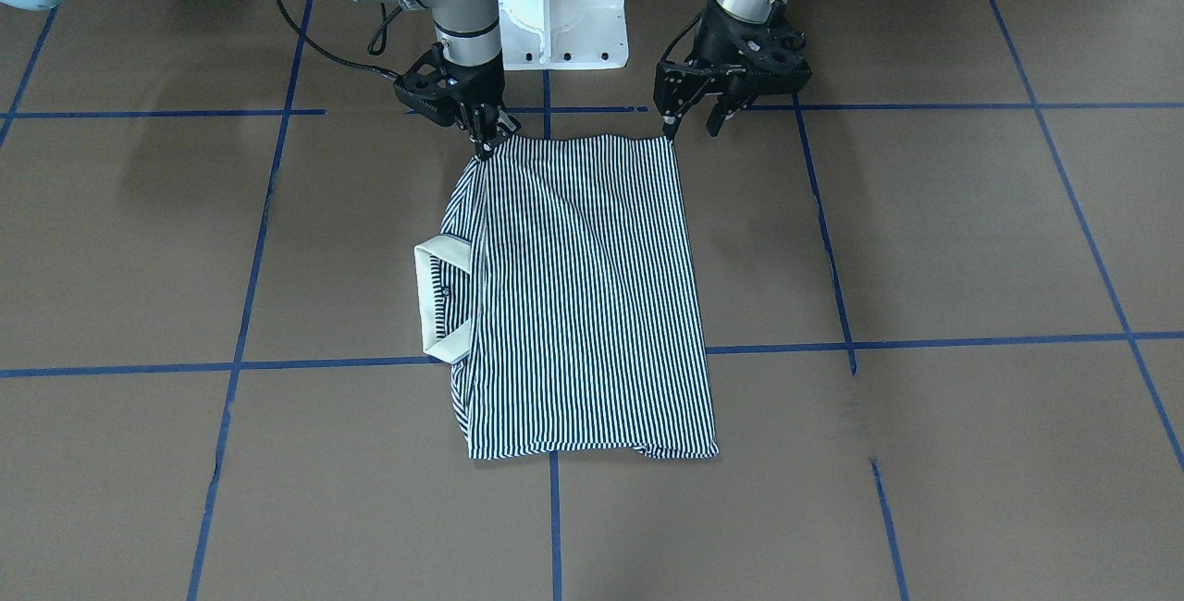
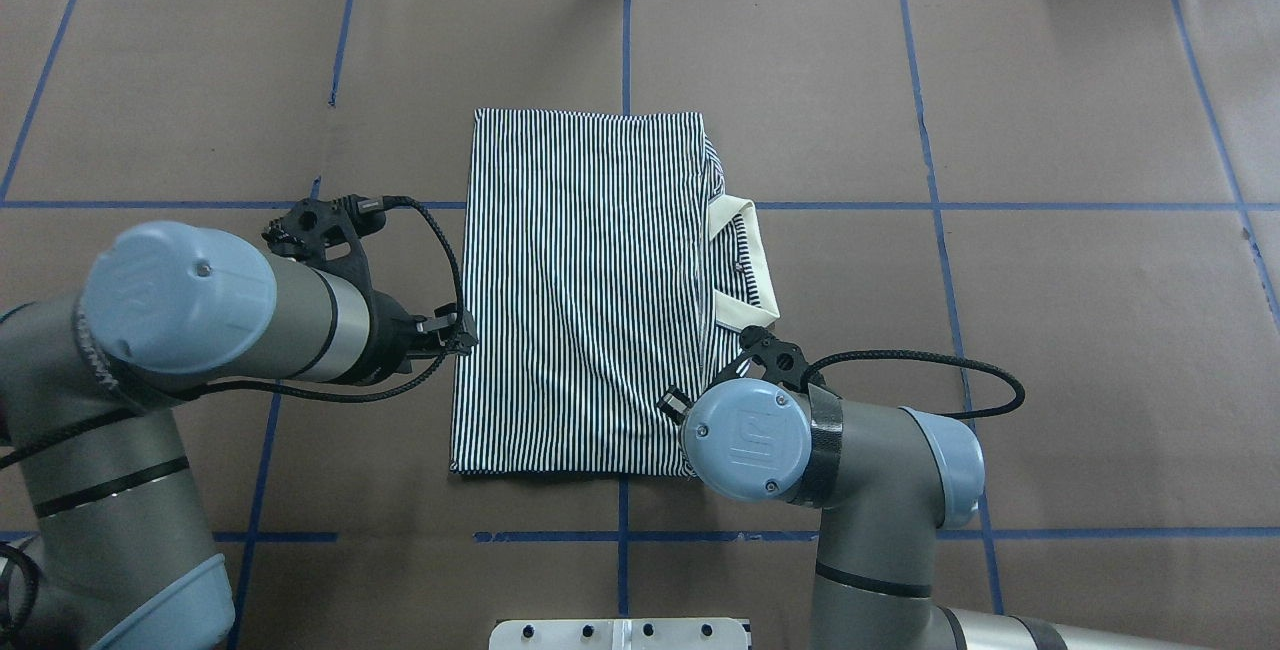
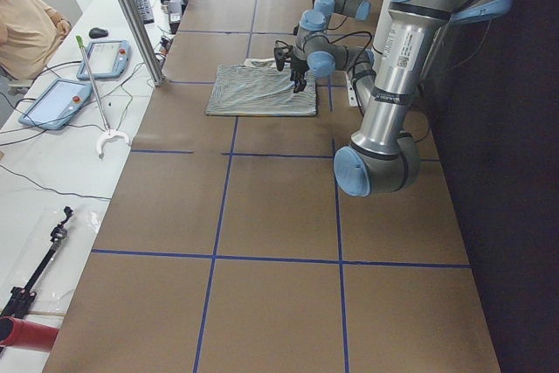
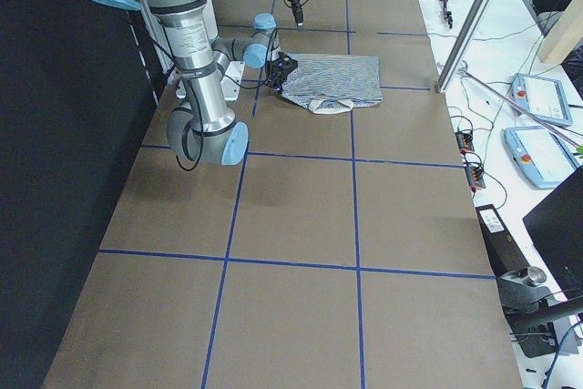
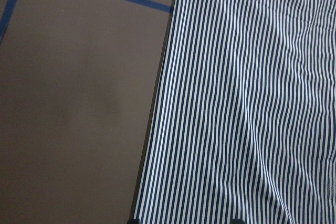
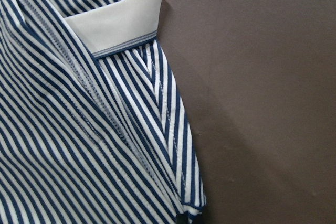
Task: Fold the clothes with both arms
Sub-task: 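Move the left gripper down to the shirt corner nearest the robot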
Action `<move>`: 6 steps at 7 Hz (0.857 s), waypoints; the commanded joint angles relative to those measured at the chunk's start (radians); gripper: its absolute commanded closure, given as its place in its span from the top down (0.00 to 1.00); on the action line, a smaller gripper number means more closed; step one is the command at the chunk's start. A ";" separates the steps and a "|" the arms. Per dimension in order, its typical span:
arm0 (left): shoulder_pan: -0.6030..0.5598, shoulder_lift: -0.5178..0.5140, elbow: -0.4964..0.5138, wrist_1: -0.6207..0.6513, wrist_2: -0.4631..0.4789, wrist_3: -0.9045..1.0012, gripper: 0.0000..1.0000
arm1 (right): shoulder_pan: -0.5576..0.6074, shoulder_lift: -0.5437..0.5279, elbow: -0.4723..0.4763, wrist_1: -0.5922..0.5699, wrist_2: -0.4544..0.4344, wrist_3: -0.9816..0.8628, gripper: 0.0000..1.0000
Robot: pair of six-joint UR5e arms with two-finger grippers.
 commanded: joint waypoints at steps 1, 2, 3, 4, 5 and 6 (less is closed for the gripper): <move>0.050 0.006 0.084 -0.056 0.048 -0.045 0.66 | 0.000 -0.002 0.000 0.002 0.001 0.000 0.00; 0.062 0.006 0.108 -0.056 0.048 -0.045 0.66 | 0.000 -0.002 0.000 0.002 0.001 0.000 0.00; 0.106 0.007 0.127 -0.059 0.046 -0.045 0.65 | 0.000 -0.002 0.000 0.002 0.001 0.000 0.00; 0.119 0.006 0.148 -0.062 0.040 -0.042 0.63 | 0.000 0.000 0.001 0.002 0.001 0.000 0.00; 0.119 0.004 0.146 -0.059 0.037 -0.040 0.61 | 0.000 0.000 0.001 0.002 0.001 0.000 0.00; 0.122 0.006 0.149 -0.059 0.036 -0.040 0.58 | 0.000 0.000 0.001 0.002 0.001 0.000 0.00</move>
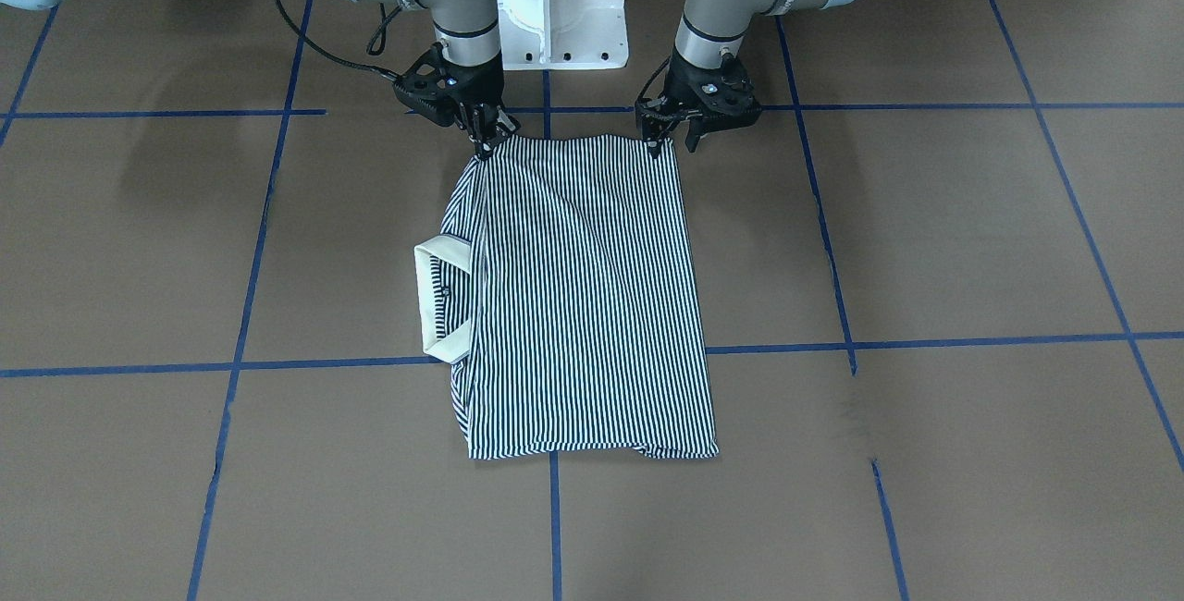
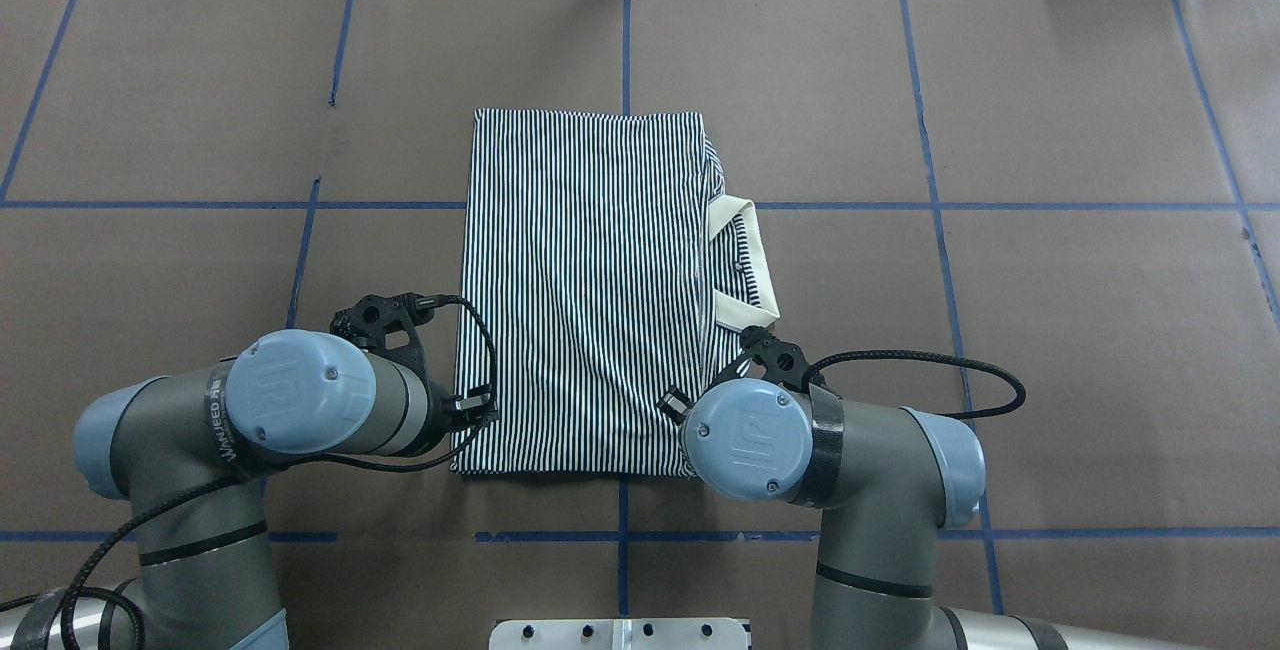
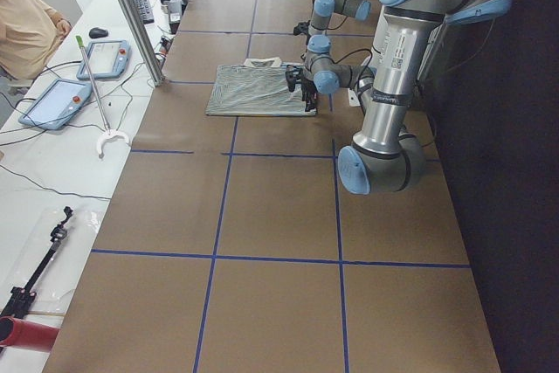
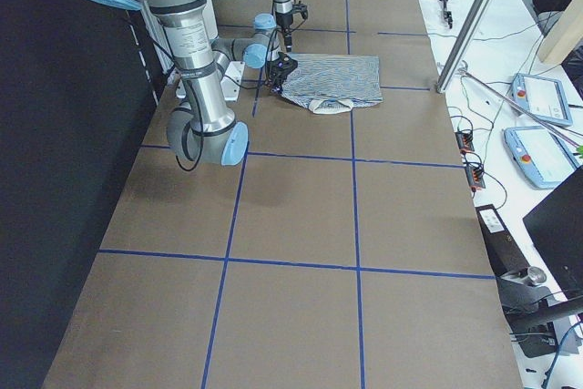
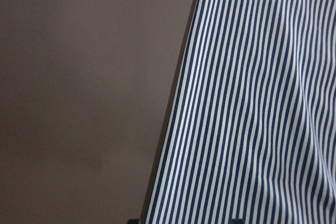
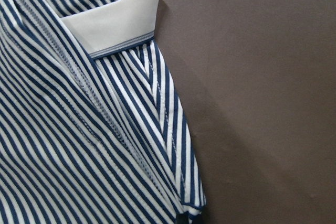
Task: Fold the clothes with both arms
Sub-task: 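Move the left gripper down to the shirt corner nearest the robot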
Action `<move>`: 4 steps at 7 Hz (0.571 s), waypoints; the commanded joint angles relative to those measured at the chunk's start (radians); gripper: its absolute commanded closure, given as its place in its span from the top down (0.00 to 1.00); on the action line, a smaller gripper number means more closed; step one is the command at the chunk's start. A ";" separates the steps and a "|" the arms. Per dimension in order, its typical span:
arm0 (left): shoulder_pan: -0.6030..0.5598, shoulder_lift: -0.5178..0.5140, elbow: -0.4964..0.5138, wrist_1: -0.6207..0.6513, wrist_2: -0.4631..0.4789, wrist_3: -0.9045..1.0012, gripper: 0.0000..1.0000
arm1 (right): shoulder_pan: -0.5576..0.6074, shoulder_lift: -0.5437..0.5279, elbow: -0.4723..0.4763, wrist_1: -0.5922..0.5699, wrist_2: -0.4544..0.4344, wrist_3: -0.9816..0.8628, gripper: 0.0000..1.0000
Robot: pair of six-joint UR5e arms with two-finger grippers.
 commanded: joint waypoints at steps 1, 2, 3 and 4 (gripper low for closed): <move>0.007 0.000 0.002 0.002 -0.004 0.001 0.55 | 0.000 0.000 0.000 0.000 0.000 0.000 0.00; 0.011 0.000 0.009 0.000 -0.020 0.001 0.53 | 0.000 0.000 0.000 0.000 0.000 0.000 0.00; 0.024 0.002 0.011 0.002 -0.018 0.001 0.53 | 0.000 0.000 0.000 0.000 0.000 0.000 0.00; 0.037 0.026 0.011 0.000 -0.017 0.002 0.53 | 0.000 0.002 0.000 0.000 0.000 0.000 0.00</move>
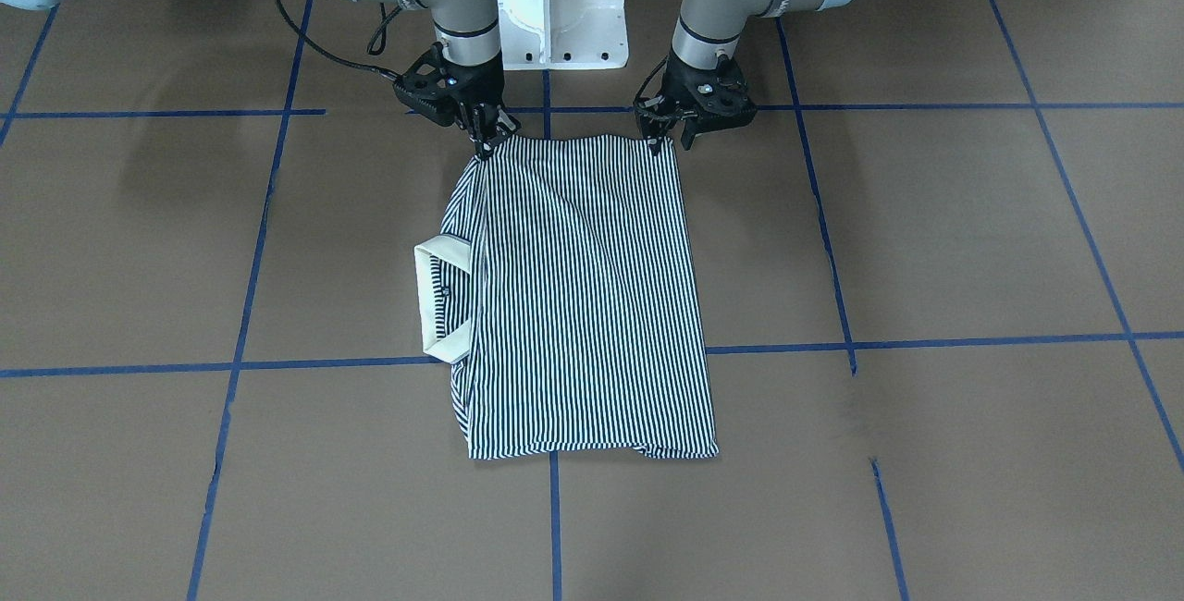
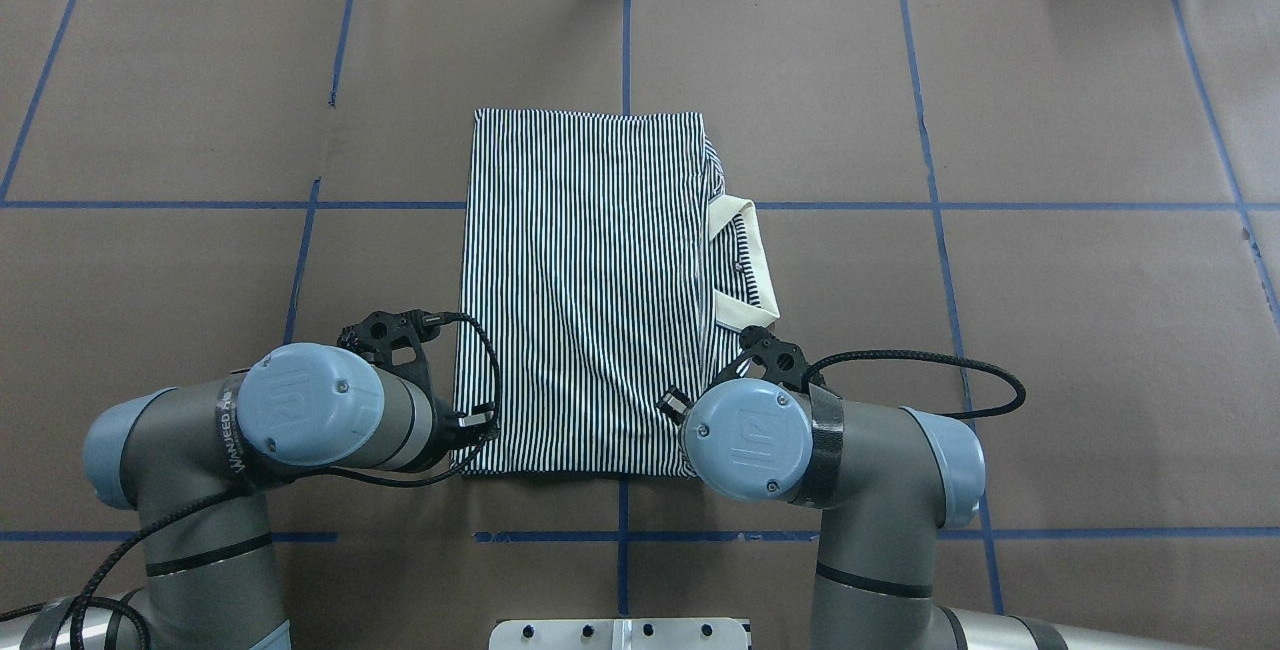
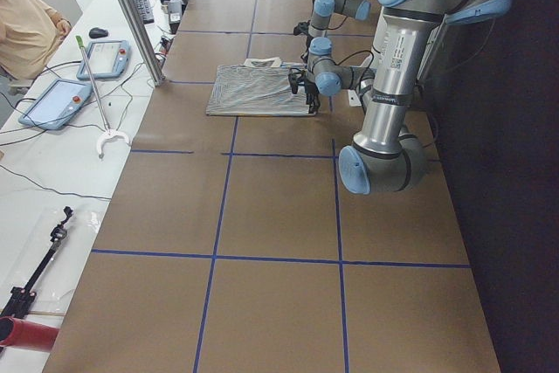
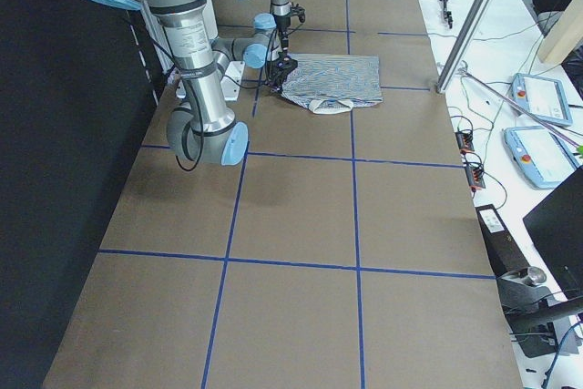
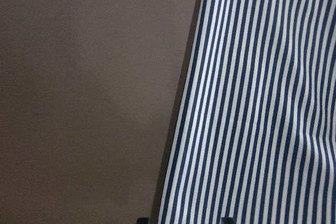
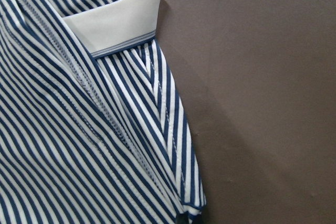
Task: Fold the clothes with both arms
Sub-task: 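Move the left gripper down to the shirt corner nearest the robot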
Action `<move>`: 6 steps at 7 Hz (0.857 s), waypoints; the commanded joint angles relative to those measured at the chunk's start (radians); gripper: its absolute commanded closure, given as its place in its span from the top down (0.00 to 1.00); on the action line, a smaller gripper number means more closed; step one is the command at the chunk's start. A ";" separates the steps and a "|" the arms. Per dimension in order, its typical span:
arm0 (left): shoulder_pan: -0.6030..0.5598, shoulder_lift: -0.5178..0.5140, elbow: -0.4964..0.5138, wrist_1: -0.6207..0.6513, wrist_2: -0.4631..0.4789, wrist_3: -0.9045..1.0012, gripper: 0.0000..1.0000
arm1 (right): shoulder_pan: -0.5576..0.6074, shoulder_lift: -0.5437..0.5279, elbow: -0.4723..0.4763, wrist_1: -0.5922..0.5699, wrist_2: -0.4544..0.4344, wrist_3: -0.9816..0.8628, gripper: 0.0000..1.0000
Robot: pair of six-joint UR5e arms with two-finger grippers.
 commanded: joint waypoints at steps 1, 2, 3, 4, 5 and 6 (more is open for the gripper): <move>0.018 0.020 0.006 -0.001 0.000 -0.002 0.53 | 0.000 0.003 0.000 0.000 0.000 0.000 0.00; 0.026 0.023 0.007 -0.001 0.000 0.000 0.53 | 0.000 0.003 0.005 0.000 0.000 0.000 0.00; 0.028 0.021 0.006 -0.001 0.000 -0.002 0.49 | 0.000 0.003 0.011 0.000 -0.002 0.000 0.00; 0.031 0.023 0.007 -0.001 0.000 0.000 0.49 | 0.000 0.001 0.014 0.000 -0.002 0.000 0.00; 0.031 0.021 0.007 -0.001 0.000 0.000 0.46 | 0.000 0.001 0.014 0.000 -0.002 0.000 0.00; 0.031 0.021 0.010 -0.001 0.000 0.000 0.46 | 0.000 0.001 0.014 0.000 -0.002 0.000 0.00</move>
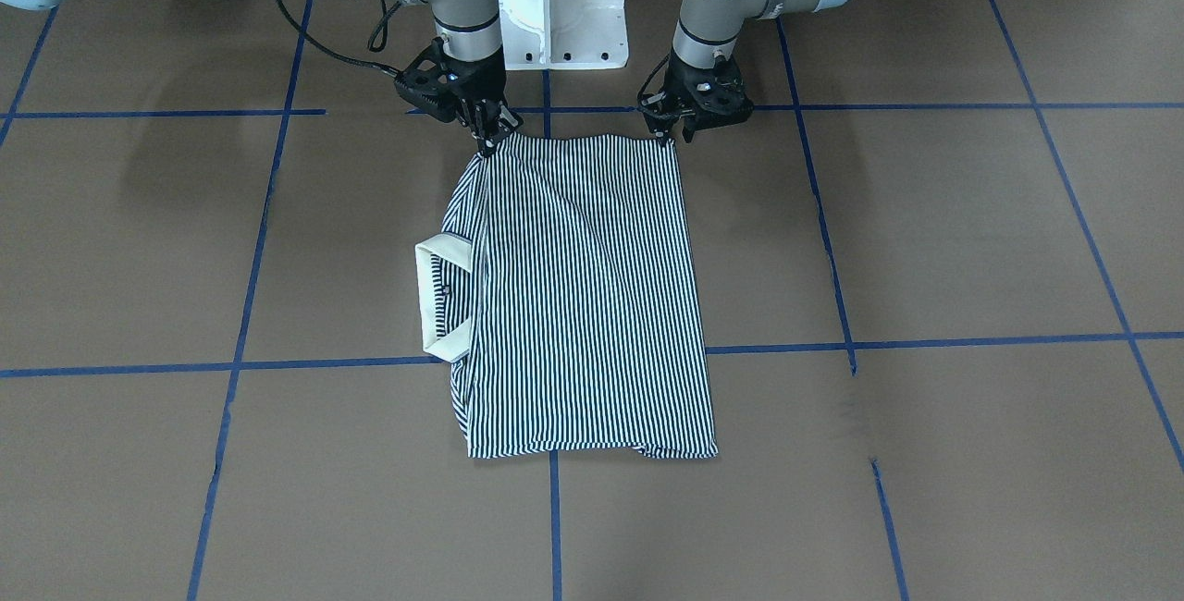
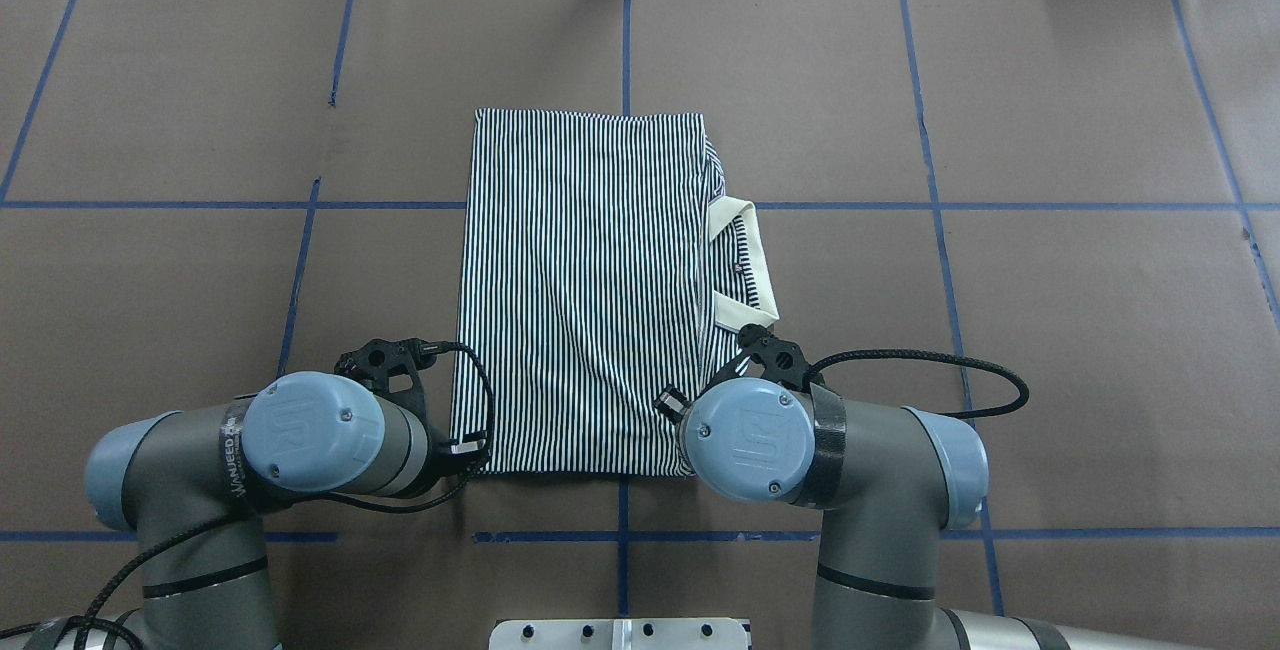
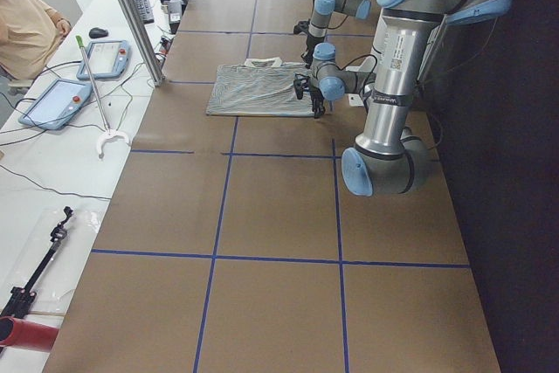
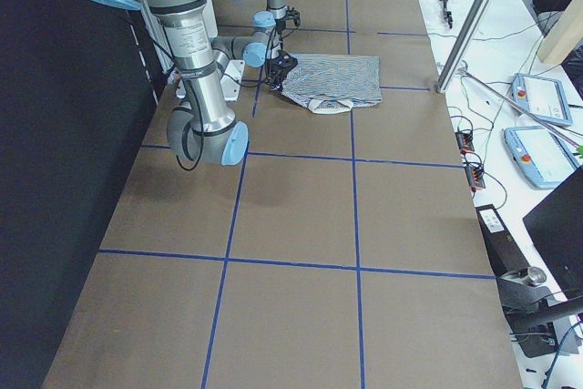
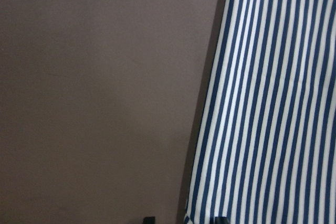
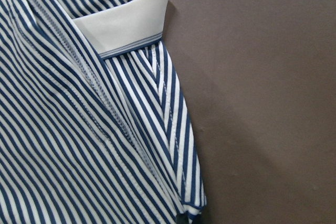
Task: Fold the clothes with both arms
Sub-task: 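Grip the shirt's near edge with both grippers at its two corners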
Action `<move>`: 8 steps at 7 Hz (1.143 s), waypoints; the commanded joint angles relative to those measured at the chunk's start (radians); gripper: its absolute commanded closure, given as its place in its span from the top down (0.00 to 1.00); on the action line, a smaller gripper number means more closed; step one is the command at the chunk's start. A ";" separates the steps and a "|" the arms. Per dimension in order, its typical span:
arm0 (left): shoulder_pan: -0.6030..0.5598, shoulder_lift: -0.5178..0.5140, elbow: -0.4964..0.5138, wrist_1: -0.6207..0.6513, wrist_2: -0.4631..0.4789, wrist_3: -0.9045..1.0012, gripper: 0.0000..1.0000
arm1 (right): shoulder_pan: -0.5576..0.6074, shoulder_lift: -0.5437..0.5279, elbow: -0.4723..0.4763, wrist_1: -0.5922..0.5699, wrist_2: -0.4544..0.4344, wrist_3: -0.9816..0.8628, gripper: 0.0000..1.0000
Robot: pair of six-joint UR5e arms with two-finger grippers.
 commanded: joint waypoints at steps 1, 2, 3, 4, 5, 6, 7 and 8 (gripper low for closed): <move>0.002 -0.008 0.008 0.000 0.000 0.003 0.46 | 0.000 -0.002 0.001 0.000 0.000 0.000 0.00; 0.002 -0.011 0.007 0.000 0.000 0.005 0.46 | 0.000 -0.002 0.001 0.000 0.000 0.000 0.00; 0.013 -0.013 0.008 0.002 0.002 0.006 0.46 | 0.002 -0.002 -0.001 0.000 0.000 0.000 0.00; 0.024 -0.007 0.008 0.000 0.002 0.008 0.45 | 0.002 -0.002 -0.001 0.000 0.001 0.000 0.00; 0.025 -0.007 0.008 0.000 0.003 0.006 0.35 | 0.002 -0.002 -0.001 0.000 0.001 0.000 0.00; 0.025 -0.011 0.008 0.002 0.003 0.006 0.26 | 0.003 -0.002 -0.001 0.000 0.001 0.000 0.00; 0.025 -0.013 0.008 0.003 0.006 0.006 0.09 | 0.003 -0.002 -0.001 0.000 0.001 -0.002 0.00; 0.025 -0.013 0.008 0.002 0.006 0.006 0.00 | 0.003 -0.002 -0.001 0.000 0.001 -0.002 0.00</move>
